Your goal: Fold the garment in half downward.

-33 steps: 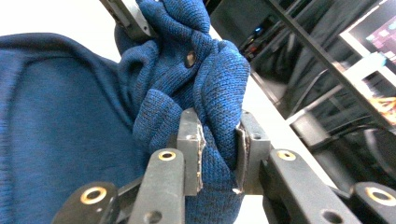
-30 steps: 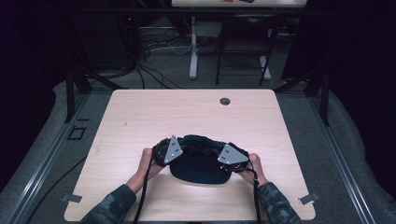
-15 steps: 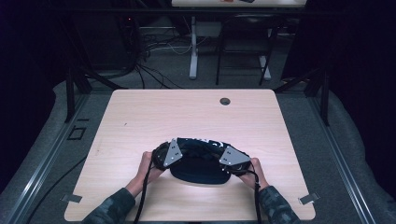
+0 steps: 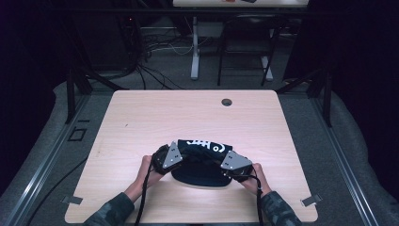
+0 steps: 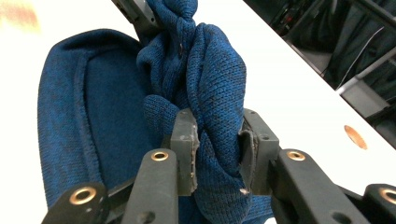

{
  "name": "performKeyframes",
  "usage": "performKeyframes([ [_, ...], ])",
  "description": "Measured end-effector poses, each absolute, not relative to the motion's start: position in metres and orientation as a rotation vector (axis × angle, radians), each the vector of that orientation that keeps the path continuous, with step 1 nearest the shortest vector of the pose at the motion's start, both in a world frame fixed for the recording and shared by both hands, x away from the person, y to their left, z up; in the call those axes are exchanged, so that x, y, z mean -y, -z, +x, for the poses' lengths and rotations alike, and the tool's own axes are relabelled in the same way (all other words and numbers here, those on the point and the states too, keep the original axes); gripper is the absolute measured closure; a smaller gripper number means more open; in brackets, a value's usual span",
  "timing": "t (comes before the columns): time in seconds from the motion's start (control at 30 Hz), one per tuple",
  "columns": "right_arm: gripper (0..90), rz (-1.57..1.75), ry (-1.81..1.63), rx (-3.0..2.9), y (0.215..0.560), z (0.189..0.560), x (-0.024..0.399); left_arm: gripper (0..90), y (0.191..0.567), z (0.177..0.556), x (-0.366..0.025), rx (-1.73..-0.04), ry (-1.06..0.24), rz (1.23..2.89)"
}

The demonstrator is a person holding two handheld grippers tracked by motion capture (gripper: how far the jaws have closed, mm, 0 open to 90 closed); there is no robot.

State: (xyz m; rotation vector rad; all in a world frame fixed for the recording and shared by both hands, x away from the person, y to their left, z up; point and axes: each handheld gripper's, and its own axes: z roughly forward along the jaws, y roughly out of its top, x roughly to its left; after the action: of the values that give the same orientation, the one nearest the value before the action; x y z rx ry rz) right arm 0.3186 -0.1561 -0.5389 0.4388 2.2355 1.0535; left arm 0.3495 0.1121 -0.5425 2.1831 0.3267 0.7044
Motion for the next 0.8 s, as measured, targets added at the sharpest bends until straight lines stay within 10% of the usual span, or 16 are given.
performKeyframes([
  [0.8, 70.2, 0.408, -0.987, -2.300, 0.557, 0.343, 0.153, 75.1, 0.560, 0.348, -0.112, -0.437, -0.635, 2.222],
])
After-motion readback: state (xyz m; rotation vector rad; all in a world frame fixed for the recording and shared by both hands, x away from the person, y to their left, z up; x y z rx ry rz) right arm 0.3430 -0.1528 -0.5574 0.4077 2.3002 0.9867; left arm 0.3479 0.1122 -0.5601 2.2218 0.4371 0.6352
